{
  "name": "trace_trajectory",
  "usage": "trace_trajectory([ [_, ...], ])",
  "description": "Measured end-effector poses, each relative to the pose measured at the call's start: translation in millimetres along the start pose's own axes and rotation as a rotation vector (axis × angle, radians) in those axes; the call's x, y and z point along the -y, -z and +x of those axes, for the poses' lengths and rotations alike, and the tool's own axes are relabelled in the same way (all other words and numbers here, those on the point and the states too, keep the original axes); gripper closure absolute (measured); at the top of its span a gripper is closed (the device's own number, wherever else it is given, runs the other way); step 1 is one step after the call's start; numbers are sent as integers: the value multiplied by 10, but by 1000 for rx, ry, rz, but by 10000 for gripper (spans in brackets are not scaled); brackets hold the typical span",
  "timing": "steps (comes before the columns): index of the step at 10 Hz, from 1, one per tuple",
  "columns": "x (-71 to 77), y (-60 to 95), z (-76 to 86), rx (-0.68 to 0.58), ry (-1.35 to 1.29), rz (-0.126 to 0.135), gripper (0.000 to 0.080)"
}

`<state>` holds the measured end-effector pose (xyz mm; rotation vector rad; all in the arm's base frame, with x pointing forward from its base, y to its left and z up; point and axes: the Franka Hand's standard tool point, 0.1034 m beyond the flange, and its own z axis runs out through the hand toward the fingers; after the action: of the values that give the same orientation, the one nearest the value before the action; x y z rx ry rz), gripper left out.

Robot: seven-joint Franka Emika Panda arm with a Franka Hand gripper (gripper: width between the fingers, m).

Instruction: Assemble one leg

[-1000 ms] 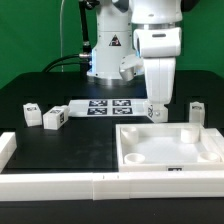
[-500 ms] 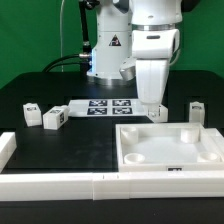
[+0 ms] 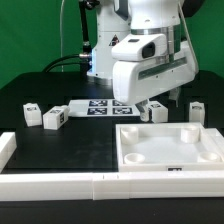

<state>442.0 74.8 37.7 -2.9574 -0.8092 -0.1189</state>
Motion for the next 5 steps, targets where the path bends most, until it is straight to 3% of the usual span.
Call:
trace_trajectory([
  [5, 502, -58, -67, -17, -701, 22, 151],
])
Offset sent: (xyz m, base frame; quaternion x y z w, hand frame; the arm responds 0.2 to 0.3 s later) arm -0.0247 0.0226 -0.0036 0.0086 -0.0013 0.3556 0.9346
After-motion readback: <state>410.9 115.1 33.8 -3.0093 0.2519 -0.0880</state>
